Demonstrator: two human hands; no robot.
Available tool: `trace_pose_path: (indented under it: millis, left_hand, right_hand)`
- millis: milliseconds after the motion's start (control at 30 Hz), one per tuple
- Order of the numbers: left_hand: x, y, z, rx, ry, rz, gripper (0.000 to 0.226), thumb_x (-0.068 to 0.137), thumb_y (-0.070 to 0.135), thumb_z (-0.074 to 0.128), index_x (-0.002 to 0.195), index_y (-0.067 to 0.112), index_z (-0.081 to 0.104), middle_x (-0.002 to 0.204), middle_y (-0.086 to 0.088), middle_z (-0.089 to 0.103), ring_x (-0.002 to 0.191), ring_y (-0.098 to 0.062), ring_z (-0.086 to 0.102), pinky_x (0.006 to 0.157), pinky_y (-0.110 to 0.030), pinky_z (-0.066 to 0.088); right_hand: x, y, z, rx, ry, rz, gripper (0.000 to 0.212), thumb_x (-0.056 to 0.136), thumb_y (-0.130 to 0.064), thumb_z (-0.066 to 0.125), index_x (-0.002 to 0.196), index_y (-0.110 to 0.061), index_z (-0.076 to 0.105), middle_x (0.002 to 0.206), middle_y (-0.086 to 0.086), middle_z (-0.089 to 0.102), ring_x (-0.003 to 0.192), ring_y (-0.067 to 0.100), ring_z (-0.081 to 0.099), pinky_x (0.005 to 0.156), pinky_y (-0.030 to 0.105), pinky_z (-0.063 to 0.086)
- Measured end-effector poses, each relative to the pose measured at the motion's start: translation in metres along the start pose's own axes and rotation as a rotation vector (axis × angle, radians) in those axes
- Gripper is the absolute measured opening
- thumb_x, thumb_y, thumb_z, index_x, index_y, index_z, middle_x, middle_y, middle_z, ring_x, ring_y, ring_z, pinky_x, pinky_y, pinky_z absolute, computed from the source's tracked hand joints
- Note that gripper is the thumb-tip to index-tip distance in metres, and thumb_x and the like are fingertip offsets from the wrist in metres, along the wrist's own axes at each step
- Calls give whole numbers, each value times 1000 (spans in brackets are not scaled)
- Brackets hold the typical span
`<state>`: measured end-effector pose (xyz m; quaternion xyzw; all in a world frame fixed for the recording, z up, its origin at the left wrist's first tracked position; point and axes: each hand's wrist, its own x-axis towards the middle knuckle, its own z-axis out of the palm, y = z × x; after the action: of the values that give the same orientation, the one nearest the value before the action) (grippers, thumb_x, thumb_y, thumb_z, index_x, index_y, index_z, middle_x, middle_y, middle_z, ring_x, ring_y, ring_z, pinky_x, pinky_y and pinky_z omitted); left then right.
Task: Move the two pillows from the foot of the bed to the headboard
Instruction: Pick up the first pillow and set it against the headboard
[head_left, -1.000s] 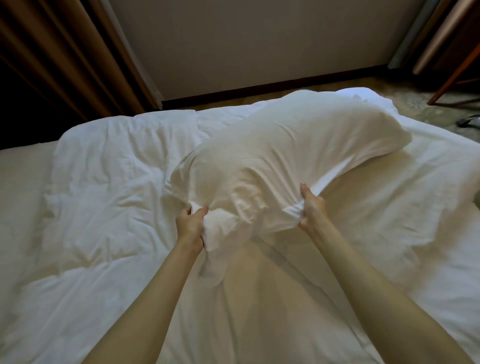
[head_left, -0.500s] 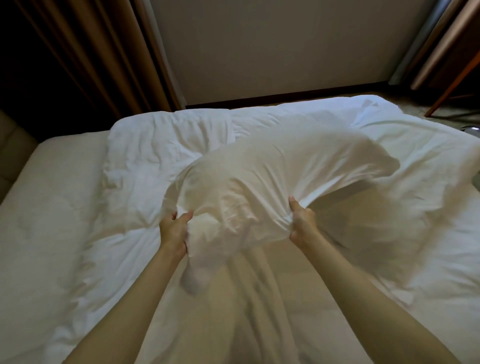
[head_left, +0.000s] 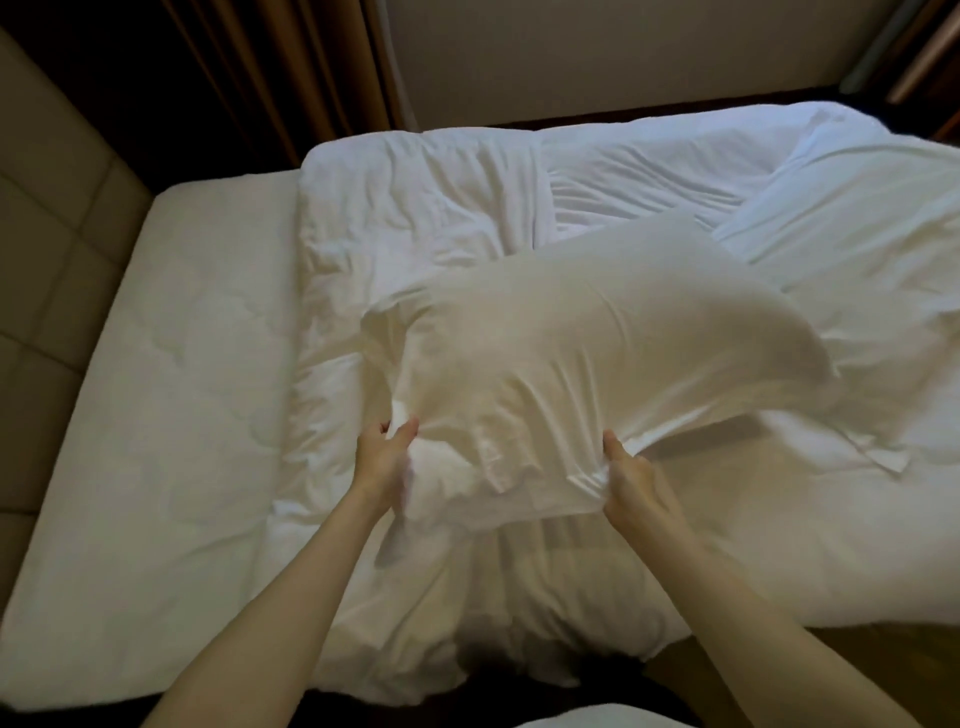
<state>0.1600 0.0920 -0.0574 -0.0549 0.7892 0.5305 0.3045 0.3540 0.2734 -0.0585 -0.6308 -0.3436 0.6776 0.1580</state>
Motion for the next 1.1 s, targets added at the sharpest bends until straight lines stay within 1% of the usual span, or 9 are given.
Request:
trace_pose_path:
  millis: [100, 233, 367, 500, 633, 767, 900, 1000, 1100]
  left_hand:
    - [10, -4, -3, 225, -64, 14, 18, 92, 25, 58, 84, 10, 53, 74, -3, 53, 77, -23, 51, 67, -30, 38]
    - [29, 27, 7, 394, -36, 174, 21, 96, 24, 46, 103, 11, 61, 98, -7, 63, 87, -24, 57, 72, -30, 40]
    - [57, 75, 46, 493, -25, 405, 24, 95, 19, 47, 110, 7, 62, 110, -16, 64, 99, -31, 60, 86, -37, 48]
    - [96, 118, 97, 697, -65, 512, 30, 95, 23, 43, 119, 13, 59, 125, -15, 54, 114, -30, 53, 98, -41, 41]
    - [143, 144, 149, 946, -125, 509, 37, 96, 27, 33, 126, 20, 55, 134, -9, 49, 122, -31, 42, 100, -41, 29]
    - [192, 158, 194, 1011, -250, 357, 43, 97, 33, 28, 130, 19, 51, 140, -7, 49, 126, -31, 43, 102, -42, 28]
    - [233, 156, 205, 1144, -466, 265, 49, 96, 36, 21, 132, 19, 50, 147, -8, 45, 132, -33, 40, 111, -49, 26]
    - [248, 138, 206, 1199, -523, 211, 51, 102, 38, 20, 147, 18, 32, 153, -10, 35, 138, -32, 34, 114, -44, 24]
    - [245, 117, 206, 1191, -449, 237, 41, 102, 34, 25, 117, 7, 51, 133, -17, 53, 121, -36, 48, 103, -46, 34]
  right_hand:
    - [2, 3, -8, 37, 44, 33, 44, 95, -20, 55, 128, 9, 52, 128, 23, 61, 114, 38, 60, 100, 47, 48]
    - [9, -5, -11, 70, 49, 84, 38, 97, -18, 50, 130, 0, 53, 128, 20, 61, 107, 35, 62, 88, 43, 52]
    - [25, -22, 5, 315, -64, 152, 49, 98, -36, 48, 134, -4, 51, 133, 13, 58, 119, 35, 57, 100, 47, 46]
    - [54, -45, 22, 484, -145, 201, 71, 84, -52, 61, 138, -8, 47, 137, 10, 56, 122, 31, 56, 105, 48, 42]
    - [87, -51, 30, 429, -104, 176, 98, 58, -57, 77, 140, -13, 45, 139, 6, 55, 125, 25, 54, 109, 44, 40]
    - [124, -45, 29, 363, -11, 184, 108, 53, -56, 82, 141, -9, 40, 138, 7, 55, 124, 25, 54, 108, 41, 42]
    - [143, -36, 30, 364, 25, 172, 99, 63, -43, 84, 142, -8, 36, 136, 1, 53, 120, 20, 54, 96, 31, 45]
    - [149, -28, 29, 367, 22, 148, 100, 64, -39, 83, 143, -6, 31, 135, 1, 52, 121, 20, 52, 100, 31, 43]
    - [146, -25, 22, 355, -46, 104, 100, 57, -40, 81, 142, -8, 40, 139, 5, 55, 125, 22, 53, 110, 38, 39]
